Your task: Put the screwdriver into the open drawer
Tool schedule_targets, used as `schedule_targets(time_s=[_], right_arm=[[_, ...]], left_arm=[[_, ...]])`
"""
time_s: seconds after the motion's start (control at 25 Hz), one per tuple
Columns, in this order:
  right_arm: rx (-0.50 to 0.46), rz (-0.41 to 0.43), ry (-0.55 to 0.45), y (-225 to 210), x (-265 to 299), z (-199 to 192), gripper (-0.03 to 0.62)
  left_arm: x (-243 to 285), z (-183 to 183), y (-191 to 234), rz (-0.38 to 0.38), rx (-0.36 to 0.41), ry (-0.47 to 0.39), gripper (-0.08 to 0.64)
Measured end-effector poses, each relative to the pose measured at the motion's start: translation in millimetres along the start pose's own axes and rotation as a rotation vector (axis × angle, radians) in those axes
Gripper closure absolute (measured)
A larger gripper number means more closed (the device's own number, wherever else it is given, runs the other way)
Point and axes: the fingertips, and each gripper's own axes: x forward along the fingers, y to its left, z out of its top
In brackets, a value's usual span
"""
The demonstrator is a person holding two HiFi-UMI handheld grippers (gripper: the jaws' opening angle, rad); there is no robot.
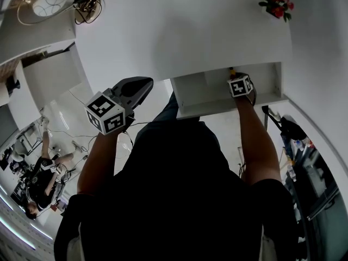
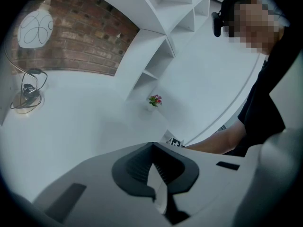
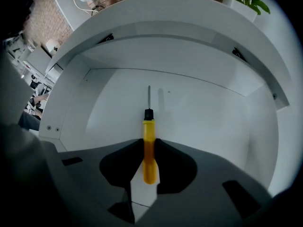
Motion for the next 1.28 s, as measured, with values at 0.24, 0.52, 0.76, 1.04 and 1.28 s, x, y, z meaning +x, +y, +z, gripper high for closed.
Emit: schedule_targets(time_s=[0.24, 0.52, 0.76, 1.04, 1.28], right_arm=[[0.013, -0.007, -0.007, -2, -1, 1, 0.505], [0.058, 0.009, -0.014, 0, 0, -1, 0.505], [0.041, 0.001, -0.105, -5, -8, 18, 0.502], [0.035, 0.003, -0.112, -3, -13, 19, 0.499], [0.043, 0.004, -0.116, -2, -18, 22, 0.491]], left_arm=[[2, 2, 0, -0.006, 0.003, 0.0, 0.541], [3, 4, -1, -0.007, 0.002, -0.022, 0.541], [-3, -1, -7, -0.013, -0.008, -0.029, 0.541], [-13, -5, -10, -0.004, -0.011, -0.039, 0.541], [-16, -4, -15, -0.008, -0.004, -0.048, 0.541]])
